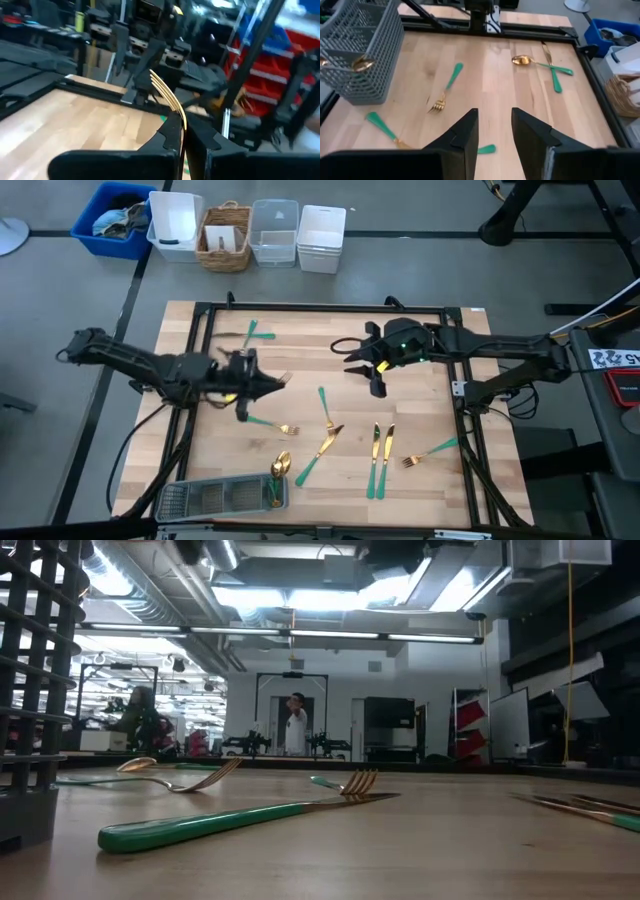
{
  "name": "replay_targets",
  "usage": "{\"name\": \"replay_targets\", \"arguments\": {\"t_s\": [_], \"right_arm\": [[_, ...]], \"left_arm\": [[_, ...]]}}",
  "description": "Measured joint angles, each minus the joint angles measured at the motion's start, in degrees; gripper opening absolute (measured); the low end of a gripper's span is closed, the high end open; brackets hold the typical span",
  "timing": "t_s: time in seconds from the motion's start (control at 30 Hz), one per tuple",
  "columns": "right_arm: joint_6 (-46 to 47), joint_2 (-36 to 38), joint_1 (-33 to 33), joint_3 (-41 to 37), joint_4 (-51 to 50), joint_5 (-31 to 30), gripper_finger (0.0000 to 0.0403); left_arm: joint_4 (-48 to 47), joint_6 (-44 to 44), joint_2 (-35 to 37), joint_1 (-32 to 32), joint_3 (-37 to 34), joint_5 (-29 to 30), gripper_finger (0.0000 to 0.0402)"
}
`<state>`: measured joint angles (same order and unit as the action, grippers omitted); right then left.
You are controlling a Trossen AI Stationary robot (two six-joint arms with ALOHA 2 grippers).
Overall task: Sort silverware
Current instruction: Put the top fork into the cutlery rack
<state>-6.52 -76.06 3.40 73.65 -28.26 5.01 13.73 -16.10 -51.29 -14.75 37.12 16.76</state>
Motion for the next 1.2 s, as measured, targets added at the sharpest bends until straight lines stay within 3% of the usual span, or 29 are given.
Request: {"name": "replay_targets", "arguments": {"t_s": [0.17, 0.33, 0.53, 1.0, 1.2], "right_arm": [[0.0, 0.0, 0.0, 0.0, -2.1, 0.1, 0.0117], [0.0, 0.0, 0.0, 0.0, -2.9, 0.1, 0.0117], [1.5, -1.4, 0.0, 0.0, 0.2, 0.1, 0.0117], [4.8, -8.6, -0.1, 0.0, 5.8, 1.2, 0.0117], [9.6, -9.5, 0.0, 0.0, 6.2, 1.2, 0.0117]], "left_arm": [[15.7, -1.3, 0.1, -11.0, -8.2, 15.8, 0.0001], [29.4, 1.1, -2.3, -19.9, -13.6, 23.4, 0.0001], [35.3, -0.9, -8.7, -26.2, -14.5, 24.5, 0.0001], [66.3, -0.4, -31.2, -36.5, -14.2, 28.3, 0.0001], [69.5, 1.1, -39.0, -38.5, -10.0, 28.7, 0.0001]]}}
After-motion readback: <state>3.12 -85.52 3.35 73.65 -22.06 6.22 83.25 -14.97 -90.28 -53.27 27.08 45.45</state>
